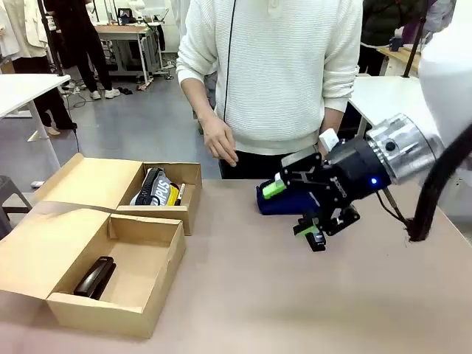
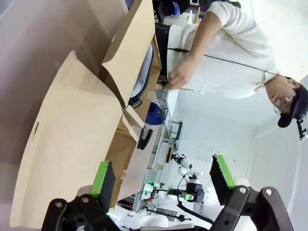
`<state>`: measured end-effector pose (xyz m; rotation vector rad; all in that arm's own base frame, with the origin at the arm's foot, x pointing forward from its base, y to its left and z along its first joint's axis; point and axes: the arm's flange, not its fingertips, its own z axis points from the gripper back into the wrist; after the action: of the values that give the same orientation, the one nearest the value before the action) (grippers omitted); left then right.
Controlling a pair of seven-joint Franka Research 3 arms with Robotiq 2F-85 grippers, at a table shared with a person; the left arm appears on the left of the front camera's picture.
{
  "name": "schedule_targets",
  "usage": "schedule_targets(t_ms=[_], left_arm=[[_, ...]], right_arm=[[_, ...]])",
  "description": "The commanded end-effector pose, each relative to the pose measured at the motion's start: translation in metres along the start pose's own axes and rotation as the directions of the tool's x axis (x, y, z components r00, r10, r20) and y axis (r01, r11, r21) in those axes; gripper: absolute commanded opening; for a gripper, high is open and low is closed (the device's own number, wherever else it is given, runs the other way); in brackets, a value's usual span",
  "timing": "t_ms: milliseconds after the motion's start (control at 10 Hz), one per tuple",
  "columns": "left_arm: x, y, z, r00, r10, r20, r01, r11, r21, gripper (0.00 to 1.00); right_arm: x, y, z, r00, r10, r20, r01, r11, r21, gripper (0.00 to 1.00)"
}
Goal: Place items inside the box.
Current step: Pick up a Pencil pouch or Stapler and place it inside the Mailer Box closest to the robot.
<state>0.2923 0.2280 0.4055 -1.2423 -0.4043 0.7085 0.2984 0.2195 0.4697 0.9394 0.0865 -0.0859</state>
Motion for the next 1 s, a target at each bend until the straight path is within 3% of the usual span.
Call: schedule_targets(t_ms=[0,100,200,400,500,700,900], left_arm=[[-0.001,0.000,0.002,1.000,-0.021,-0.010,0.021,1.000,-0.003,1.00],[-0.001,0.000,0.002,1.000,-0.021,-0.010,0.021,1.000,-0.003,1.00],[-0.001,0.000,0.002,1.000,-0.021,-0.010,0.021,1.000,-0.003,1.00],[-0.001,0.000,0.002,1.000,-0.021,-0.010,0.021,1.000,-0.003,1.00],[-0.001,0.000,0.002,1.000,-0.021,-0.010,0.021,1.000,-0.003,1.00],[-0.001,0.000,0.002,1.000,-0.021,-0.010,0.021,1.000,-0.003,1.00],[-0.001,0.000,0.002,1.000,-0.021,-0.010,0.021,1.000,-0.003,1.00]], right_arm=[[0.019,0.029,-0.016,0.985,0.088,-0.151,-0.087,0.996,0.012,1.00],[0.000,0.000,0.000,1.000,0.000,0.000,0.000,1.000,0.000,1.00],[0.011,0.000,0.004,0.999,-0.036,0.011,0.035,0.999,0.026,1.00],[0.035,-0.021,0.107,0.982,-0.120,0.143,0.093,0.980,0.177,1.00],[0.041,-0.039,0.160,0.975,-0.146,0.167,0.105,0.966,0.236,1.00],[0.052,-0.100,0.248,0.972,-0.204,0.117,0.145,0.913,0.380,1.00],[0.060,-0.175,0.302,0.973,-0.212,0.091,0.147,0.874,0.464,1.00]])
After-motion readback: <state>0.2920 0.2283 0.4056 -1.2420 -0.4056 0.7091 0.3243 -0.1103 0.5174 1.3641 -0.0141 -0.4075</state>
